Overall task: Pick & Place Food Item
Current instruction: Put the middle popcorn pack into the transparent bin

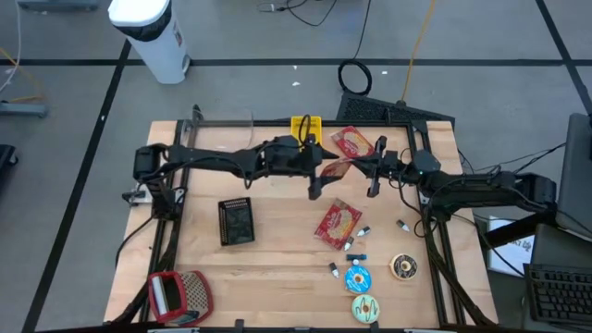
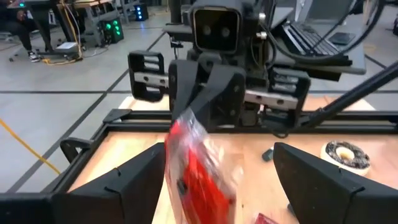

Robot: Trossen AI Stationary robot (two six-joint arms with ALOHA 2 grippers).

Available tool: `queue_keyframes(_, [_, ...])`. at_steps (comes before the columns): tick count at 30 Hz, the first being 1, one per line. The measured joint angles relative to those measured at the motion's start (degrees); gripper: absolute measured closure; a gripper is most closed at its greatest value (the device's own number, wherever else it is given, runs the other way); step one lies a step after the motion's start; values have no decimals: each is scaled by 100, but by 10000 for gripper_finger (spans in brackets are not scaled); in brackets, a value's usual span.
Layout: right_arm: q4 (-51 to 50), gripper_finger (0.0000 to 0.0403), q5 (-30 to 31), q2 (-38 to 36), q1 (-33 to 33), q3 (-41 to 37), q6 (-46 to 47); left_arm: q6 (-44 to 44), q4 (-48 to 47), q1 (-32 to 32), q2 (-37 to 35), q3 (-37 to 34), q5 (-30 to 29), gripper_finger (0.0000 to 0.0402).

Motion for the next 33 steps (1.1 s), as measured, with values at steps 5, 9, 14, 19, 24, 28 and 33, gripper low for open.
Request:
queue_keyframes(5, [-2, 403, 0, 0, 1, 0, 0, -18, -443, 1, 67, 226, -166, 127])
queue_keyframes(9, [-4, 403, 0, 0, 1, 0, 0, -101, -646, 5, 60, 229, -506, 156])
queue_keyframes(14, [-22, 403, 0, 0, 0, 0, 0, -191, -699, 5, 45, 229, -570, 209])
queue_keyframes(19, [-48, 403, 0, 0, 1, 0, 0, -176, -711, 3, 6, 229, -568, 256])
queue_keyframes(24, [-138, 403, 2, 0, 0, 0, -8, -217, -704, 5, -60, 229, -561, 284])
queue_keyframes(28, [-142, 403, 2, 0, 0, 0, -6, -196, -767, 41, -110, 229, -204, 293])
queue_keyframes(33, [-152, 403, 2, 0, 0, 0, -4, -426, -1290, 190, -110, 318, 196, 286])
